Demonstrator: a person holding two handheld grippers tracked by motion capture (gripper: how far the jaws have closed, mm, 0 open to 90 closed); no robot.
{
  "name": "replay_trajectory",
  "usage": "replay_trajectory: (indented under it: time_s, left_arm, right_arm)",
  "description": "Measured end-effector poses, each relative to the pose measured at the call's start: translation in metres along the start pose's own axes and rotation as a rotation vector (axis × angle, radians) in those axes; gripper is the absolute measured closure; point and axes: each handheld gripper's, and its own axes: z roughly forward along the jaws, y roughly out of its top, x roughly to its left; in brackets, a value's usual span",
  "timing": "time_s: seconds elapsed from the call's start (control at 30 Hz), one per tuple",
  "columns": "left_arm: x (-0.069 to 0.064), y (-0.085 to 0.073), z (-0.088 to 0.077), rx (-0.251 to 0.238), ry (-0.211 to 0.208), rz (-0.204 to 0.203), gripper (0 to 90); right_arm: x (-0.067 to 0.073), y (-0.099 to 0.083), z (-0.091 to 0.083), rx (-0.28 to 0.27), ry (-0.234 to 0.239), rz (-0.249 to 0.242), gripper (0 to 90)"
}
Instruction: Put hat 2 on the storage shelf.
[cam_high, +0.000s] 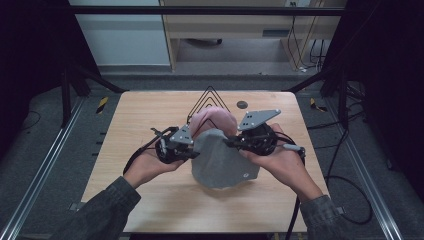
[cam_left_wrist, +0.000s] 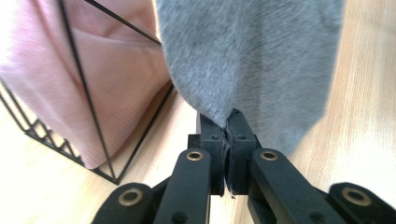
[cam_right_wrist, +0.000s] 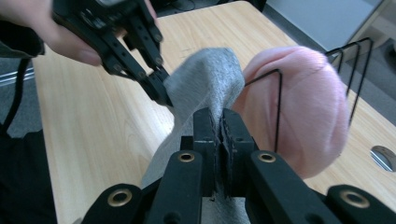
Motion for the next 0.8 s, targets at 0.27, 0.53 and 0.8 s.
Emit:
replay_trajectory:
  time_s: [0.27, 0.53, 0.8]
  left_arm:
    - [0.001, 0.015, -0.029, -0.044, 0.052, 0.0, 88.1]
    - [0.01, 0.053, -0.067, -0.097, 0.123, 0.012, 88.2]
    - [0.027, 0.09, -0.093, -0.165, 0.159, 0.003, 88.3]
  right_arm:
    - [-0.008, 0.01, -0.013, -0.038, -0.043, 0.009, 86.2]
    - [-0.024, 0.035, -0.034, -0.101, -0.101, 0.019, 86.3]
    - [-0.055, 0.07, -0.057, -0.177, -0.147, 0.041, 86.3]
